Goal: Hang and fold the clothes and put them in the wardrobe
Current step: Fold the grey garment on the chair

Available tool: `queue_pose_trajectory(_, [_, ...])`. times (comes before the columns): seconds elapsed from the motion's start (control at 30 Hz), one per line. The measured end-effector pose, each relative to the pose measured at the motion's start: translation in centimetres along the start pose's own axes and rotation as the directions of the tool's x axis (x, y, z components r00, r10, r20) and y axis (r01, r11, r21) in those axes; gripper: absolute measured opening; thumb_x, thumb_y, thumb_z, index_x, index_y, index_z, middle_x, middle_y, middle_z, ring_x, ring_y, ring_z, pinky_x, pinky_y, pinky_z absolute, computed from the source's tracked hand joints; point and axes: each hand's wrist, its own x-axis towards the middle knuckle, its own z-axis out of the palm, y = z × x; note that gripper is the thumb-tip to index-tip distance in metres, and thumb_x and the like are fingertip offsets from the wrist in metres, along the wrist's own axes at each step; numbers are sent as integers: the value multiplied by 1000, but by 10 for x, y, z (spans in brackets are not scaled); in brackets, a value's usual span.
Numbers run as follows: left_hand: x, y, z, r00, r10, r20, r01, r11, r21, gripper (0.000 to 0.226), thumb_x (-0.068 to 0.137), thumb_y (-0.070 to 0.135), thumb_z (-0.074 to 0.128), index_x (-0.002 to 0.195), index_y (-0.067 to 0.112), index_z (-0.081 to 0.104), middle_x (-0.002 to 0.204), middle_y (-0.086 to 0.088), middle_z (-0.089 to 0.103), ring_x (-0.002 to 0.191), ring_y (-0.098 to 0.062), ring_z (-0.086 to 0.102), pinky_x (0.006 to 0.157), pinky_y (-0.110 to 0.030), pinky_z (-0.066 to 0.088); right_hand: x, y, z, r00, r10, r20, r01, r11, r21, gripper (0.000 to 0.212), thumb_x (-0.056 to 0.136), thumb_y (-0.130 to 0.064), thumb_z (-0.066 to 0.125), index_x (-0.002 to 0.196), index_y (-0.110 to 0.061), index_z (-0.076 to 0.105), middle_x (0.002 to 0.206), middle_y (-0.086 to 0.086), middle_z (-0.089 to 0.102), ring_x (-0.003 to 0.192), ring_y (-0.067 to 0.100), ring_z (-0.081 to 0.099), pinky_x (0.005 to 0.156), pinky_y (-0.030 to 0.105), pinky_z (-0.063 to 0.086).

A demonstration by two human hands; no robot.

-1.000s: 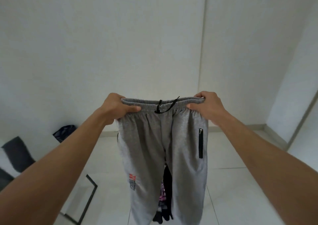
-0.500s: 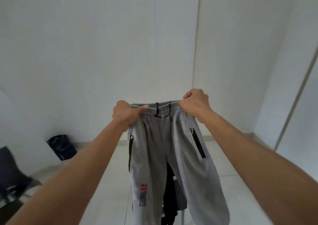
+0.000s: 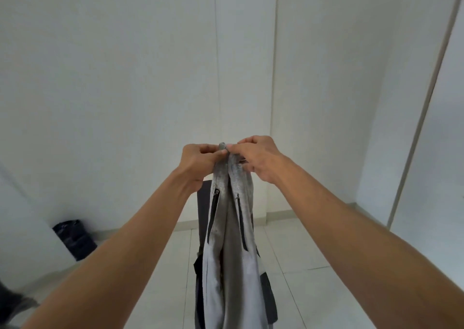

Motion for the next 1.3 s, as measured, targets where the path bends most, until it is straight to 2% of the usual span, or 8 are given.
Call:
queue_pose_trajectory(0.27, [-7, 17, -17, 989, 113, 91, -121, 989, 86, 41, 64, 8, 90, 99, -3, 70, 87, -11, 75, 77, -20, 73, 65, -24, 57, -17, -33, 10, 998, 30, 53, -38, 987, 156, 19, 94, -3, 47, 108, 4, 58, 80, 21, 69, 72, 32, 71, 71, 39, 63])
queue_pose_trajectory(0.37, [-3, 23, -27, 985, 105, 134, -117, 989, 89, 30, 75, 1, 81, 102, -7, 68, 91, -14, 71, 82, -23, 69, 69, -26, 59, -14, -31, 5, 998, -68, 4, 67, 974, -218, 36, 88, 0, 51, 120, -10, 61, 107, 10, 67, 90, 29, 72, 74, 39, 63])
queue_pose_trajectory(0.53, [-9, 38, -44, 960, 116, 255, -141, 987, 80, 23, 83, -3, 72, 105, -4, 65, 95, -15, 63, 85, -22, 66, 76, -28, 59, 4, -24, -13, 974, -103, 202, 223, 600, -768, 89, 68, -19, 84, 144, -33, 40, 145, 1, 41, 129, 28, 42, 103, 41, 45])
queue_pose_trajectory(0.63, [-7, 36, -63, 968, 120, 222, -156, 975, 156, 21, 80, -2, 76, 98, 4, 65, 98, -16, 58, 88, -25, 63, 87, -38, 59, 9, -27, -17, 958, -32, 285, 243, 618, -748, 75, 64, -27, 93, 128, -20, 55, 121, 0, 60, 108, 23, 59, 92, 40, 53])
queue_pose_trajectory(0.77, [-5, 23, -75, 980, 177, 88, -196, 923, 330, 26, 85, 10, 76, 106, 0, 67, 93, -11, 61, 86, -21, 62, 85, -36, 59, 12, -28, -9, 934, -272, 231, 357, 674, -647, 46, 59, -25, 95, 96, -18, 68, 98, 1, 67, 97, 22, 64, 83, 37, 56])
queue_pose_trajectory(0.87, [-7, 8, -81, 979, 186, 85, -204, 857, 474, 11, 89, 18, 73, 96, 10, 72, 89, -4, 66, 83, -18, 64, 84, -37, 59, 11, -18, -3, 944, -190, 270, 322, 718, -617, 54, 57, -22, 97, 101, -12, 69, 100, 4, 67, 97, 25, 66, 83, 42, 59])
queue_pose_trajectory(1.03, [-12, -8, -80, 972, 228, -51, -203, 935, 292, 21, 93, 28, 68, 110, 14, 69, 100, -14, 72, 89, -22, 70, 81, -37, 61, 13, -7, -1, 978, -145, 149, 185, 934, -306, 72, 52, -25, 100, 113, -9, 65, 106, 5, 73, 97, 20, 71, 88, 40, 59])
queue_pose_trajectory(1.3, [-26, -22, -63, 988, 151, 12, -148, 945, 290, 47, 79, 29, 83, 115, 9, 62, 103, -6, 72, 92, -15, 71, 79, -31, 61, 6, 9, -13, 976, -199, 85, 211, 961, -181, 39, 69, -19, 91, 105, -15, 75, 96, -1, 77, 87, 13, 75, 80, 33, 62])
